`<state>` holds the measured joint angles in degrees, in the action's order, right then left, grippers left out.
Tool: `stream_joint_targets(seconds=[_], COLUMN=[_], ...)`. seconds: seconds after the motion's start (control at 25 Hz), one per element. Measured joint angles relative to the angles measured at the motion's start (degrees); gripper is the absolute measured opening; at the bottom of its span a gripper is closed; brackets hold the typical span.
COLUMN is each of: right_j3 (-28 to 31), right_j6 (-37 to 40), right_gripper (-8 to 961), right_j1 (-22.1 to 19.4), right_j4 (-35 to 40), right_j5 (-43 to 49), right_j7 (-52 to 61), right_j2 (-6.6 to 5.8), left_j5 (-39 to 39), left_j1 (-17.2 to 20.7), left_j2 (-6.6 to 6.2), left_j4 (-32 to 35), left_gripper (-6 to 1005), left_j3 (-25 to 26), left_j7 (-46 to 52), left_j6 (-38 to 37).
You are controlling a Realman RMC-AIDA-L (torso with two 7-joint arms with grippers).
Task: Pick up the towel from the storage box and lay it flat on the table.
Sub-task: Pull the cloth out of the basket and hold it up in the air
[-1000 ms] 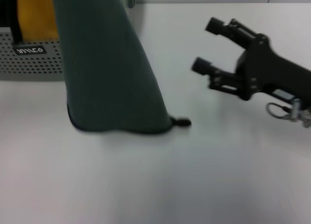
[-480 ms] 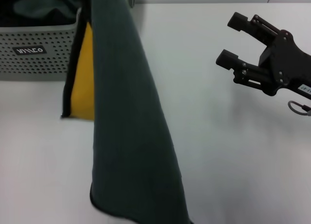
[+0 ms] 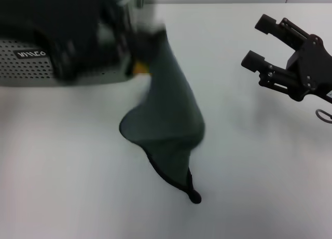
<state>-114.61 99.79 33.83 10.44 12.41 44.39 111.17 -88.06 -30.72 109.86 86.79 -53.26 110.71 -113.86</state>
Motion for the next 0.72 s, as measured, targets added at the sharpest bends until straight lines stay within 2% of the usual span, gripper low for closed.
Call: stream_joint_targets(seconds=[0.04,0.16,0.28,0.4,0.52,0.56,0.6,0.72], right_j3=[0.0,-0.2,-0.4,-0.4,-0.4,-0.4,-0.4,-0.3], right_j6=[0.0,-0.2,-1.9,-4.3,-5.0,-5.0,-5.0,-5.3], right_gripper=[847,846,846,845,844,843,842,838], right_j1=[0.0,0.3,1.2,2.4,3.5,3.8,3.9,4.6], right_j4=[-0.1,-1.2,-2.1,-2.2,-2.0,-1.8,-1.7,-1.6], right_j5=[0.0,0.1,1.9,5.6,9.1,10.1,10.8,13.0], right_j7=[0.1,0.5,1.4,4.3,6.7,7.2,7.3,6.8], right_j2=[-0.12,-0.51,-1.34,-2.8,-3.62,-3.72,-3.69,-3.05], left_j5=[-1.9,-4.7,-7.4,-9.8,-11.5,-12.4,-12.4,-10.2], left_j1=[1.5,3.0,4.1,4.4,4.4,4.4,4.2,3.4], left_j2=[0.65,1.82,3.1,3.52,4.09,5.09,5.97,7.05], left_j4=[-1.3,-2.3,-3.2,-3.9,-4.6,-4.7,-4.3,-3.0], left_gripper=[17,17,17,17,17,17,17,17], left_j3=[-4.9,-8.6,-9.5,-9.5,-8.6,-6.3,-3.7,1.1], left_j7=[0.0,-0.7,-2.2,-2.4,-2.4,-2.7,-2.8,-2.8], left_j6=[-0.4,-0.4,-0.4,-0.4,-0.1,0.5,1.1,1.6])
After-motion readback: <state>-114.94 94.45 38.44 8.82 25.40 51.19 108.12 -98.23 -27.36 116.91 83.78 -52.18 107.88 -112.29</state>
